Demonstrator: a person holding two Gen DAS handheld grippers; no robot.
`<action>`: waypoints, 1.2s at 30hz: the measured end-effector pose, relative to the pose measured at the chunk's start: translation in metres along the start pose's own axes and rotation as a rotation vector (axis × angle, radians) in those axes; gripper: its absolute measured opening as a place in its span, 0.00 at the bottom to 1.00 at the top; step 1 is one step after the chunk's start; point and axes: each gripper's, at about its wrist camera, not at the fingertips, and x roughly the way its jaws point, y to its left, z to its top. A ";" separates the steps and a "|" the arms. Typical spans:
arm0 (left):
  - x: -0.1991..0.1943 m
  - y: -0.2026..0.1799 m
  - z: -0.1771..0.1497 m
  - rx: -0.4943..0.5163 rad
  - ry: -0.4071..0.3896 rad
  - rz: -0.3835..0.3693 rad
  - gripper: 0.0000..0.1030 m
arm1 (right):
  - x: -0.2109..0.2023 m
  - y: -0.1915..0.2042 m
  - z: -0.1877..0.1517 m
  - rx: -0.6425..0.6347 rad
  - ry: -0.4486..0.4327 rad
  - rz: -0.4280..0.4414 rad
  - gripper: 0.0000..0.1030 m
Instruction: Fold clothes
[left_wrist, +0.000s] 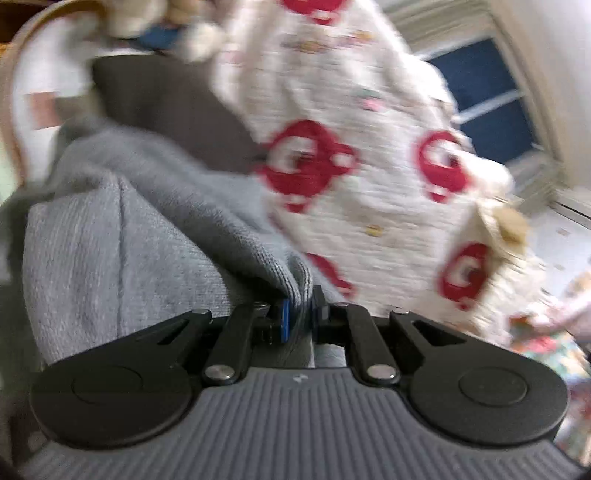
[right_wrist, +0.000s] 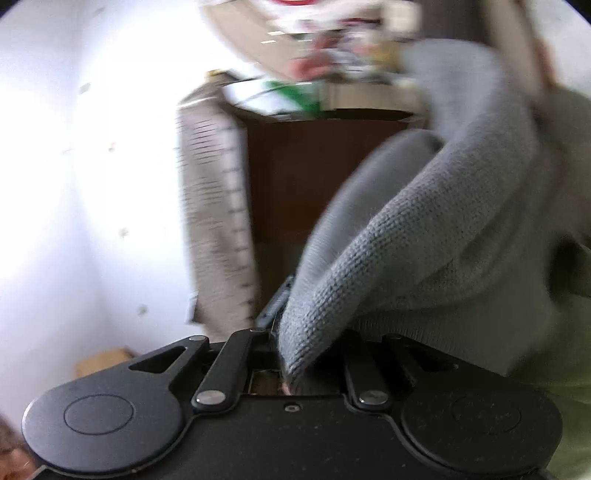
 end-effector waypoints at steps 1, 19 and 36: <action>0.002 -0.017 -0.002 0.029 0.013 -0.032 0.09 | -0.006 0.016 0.000 -0.028 -0.006 0.027 0.12; 0.239 -0.123 -0.057 0.516 0.311 0.093 0.46 | -0.278 0.170 -0.034 -0.513 -0.730 -1.597 0.25; 0.191 -0.029 -0.082 0.605 0.423 0.265 0.71 | -0.224 0.117 -0.159 -0.629 -0.254 -1.795 0.52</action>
